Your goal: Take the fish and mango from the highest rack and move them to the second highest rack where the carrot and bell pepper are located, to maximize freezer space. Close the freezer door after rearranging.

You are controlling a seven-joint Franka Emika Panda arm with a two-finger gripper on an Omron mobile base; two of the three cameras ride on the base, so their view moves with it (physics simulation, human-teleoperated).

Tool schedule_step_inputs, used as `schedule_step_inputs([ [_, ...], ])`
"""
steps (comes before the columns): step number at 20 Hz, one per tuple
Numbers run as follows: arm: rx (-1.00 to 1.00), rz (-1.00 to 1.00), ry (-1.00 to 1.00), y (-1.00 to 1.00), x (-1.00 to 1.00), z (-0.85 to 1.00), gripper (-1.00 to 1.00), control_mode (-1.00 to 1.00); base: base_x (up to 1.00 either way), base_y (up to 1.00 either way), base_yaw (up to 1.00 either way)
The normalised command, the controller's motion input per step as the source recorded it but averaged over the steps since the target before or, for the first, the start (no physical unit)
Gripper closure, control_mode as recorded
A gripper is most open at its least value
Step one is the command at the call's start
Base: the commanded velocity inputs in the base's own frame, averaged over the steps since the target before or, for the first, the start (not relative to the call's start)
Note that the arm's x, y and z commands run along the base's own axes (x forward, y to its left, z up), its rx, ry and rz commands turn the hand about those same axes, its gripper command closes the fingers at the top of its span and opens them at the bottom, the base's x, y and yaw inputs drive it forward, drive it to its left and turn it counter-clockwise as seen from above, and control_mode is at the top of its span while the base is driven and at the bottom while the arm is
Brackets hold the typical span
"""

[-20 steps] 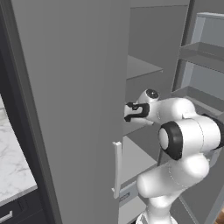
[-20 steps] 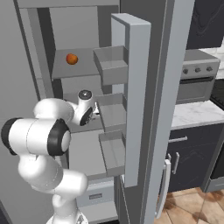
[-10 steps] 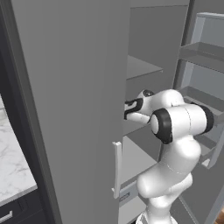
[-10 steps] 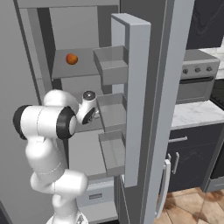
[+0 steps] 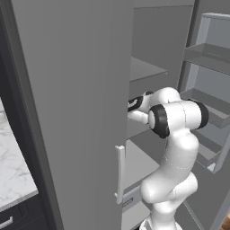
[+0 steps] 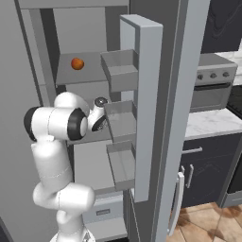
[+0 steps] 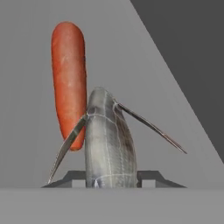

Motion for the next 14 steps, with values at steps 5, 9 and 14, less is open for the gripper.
schedule_step_inputs([
  [5,0.0,0.0,0.0,0.08,-0.02,-0.22,-1.0,-1.0,0.0,0.0,0.0],
  [9,0.0,0.0,0.0,0.1,-0.31,0.0,-1.0,-1.0,0.0,0.0,0.0],
  [14,0.0,0.0,0.0,0.01,-0.47,0.07,-1.0,-1.0,0.0,0.0,0.0],
])
